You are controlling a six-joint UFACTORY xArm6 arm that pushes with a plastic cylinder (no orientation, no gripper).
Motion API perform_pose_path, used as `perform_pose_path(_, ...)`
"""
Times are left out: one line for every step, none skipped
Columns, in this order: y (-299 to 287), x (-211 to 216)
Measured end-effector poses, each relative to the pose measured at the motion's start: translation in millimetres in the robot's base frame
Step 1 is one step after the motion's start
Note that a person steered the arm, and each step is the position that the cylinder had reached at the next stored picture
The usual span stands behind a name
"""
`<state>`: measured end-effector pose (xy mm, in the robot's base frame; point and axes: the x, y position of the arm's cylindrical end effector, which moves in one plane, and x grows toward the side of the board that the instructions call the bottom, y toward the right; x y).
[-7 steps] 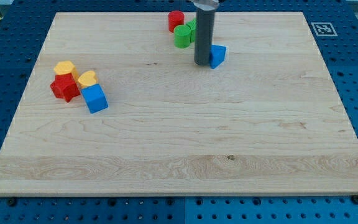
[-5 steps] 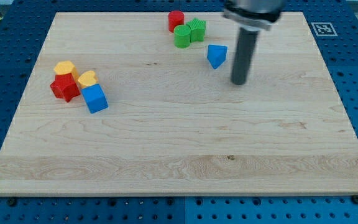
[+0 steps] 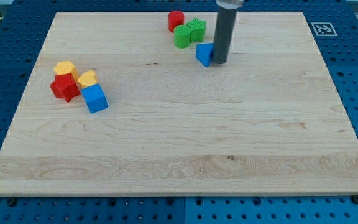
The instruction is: Push the blue triangle towards the blue cube
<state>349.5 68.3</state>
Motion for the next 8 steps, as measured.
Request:
perform_pose_path(-6.0, -4.6)
perform_pose_path(15.4, -5.5)
perform_pose_path(12.7, -26.2)
perform_pose_path(5.7, -22.9)
perform_pose_path(-20.5, -20.7)
perform_pose_path(-50.1, -20.7)
perform_pose_path(-65.8, -20.9)
perform_pose_path(-94.4, -26.4)
